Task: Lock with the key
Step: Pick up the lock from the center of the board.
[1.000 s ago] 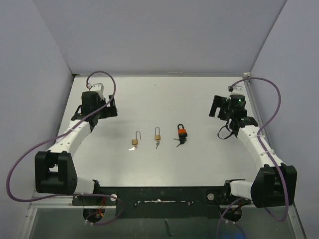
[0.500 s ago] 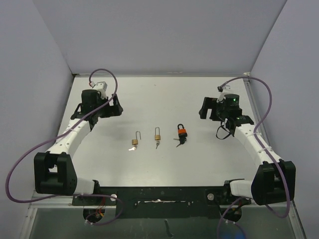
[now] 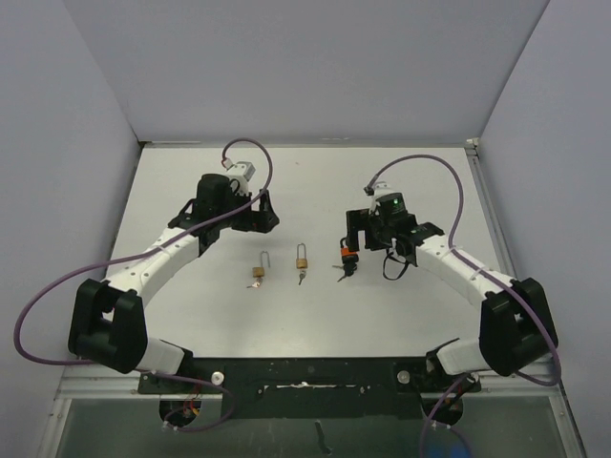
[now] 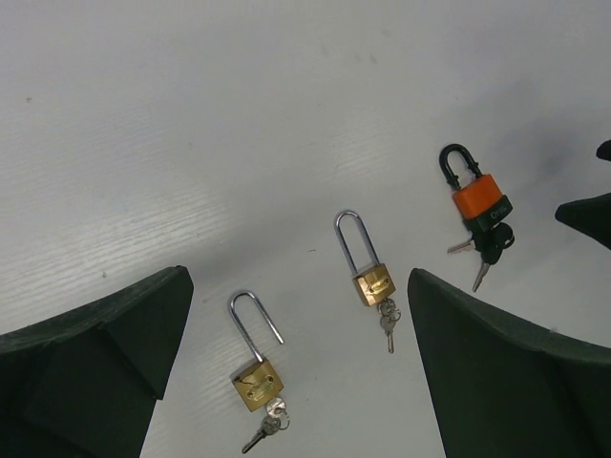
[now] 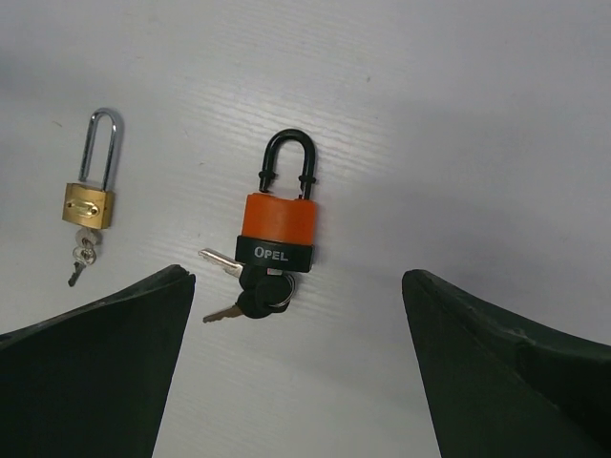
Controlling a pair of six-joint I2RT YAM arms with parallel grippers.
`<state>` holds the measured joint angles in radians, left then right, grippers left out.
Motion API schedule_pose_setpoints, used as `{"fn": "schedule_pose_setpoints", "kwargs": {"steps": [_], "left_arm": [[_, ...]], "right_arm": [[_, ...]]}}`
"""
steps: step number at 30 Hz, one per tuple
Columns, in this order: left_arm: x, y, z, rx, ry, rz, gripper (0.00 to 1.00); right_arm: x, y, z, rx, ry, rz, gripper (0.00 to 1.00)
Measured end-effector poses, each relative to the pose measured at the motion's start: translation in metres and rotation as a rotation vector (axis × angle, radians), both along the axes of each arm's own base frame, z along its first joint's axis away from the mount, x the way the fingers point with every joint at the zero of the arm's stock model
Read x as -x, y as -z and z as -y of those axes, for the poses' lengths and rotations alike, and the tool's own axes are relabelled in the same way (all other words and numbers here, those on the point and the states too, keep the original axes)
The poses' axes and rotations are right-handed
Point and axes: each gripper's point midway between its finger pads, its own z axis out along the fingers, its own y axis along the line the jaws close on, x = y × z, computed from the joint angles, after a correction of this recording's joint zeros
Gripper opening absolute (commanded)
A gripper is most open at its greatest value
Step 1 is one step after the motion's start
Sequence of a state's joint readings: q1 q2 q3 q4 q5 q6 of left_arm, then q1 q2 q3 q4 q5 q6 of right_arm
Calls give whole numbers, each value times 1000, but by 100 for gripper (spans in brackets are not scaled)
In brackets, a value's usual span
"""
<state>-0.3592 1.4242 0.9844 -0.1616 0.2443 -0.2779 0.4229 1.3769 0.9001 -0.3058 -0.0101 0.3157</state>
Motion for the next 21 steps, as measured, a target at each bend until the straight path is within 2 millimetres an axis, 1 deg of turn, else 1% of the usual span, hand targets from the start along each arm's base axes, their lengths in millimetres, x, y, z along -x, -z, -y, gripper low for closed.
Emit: {"fn": "schedule_pose_setpoints", "kwargs": {"steps": [6,9,15,21], "left_arm": [[-6,-4,-2,5,-21,21,98],[-8,-4,-4,-3,-36,26,98],[-12,-2,-12,-15,-66,27,98],[-14,-2,-20,-17,-84,21,97]], "right_arm": [[7,42,-8,84,-8,-102,94],[10,57,-18,132,-35,-131,94],[6,68,-37,183,-69,-135,93],[1,77,-36,216,-51,-146,91]]}}
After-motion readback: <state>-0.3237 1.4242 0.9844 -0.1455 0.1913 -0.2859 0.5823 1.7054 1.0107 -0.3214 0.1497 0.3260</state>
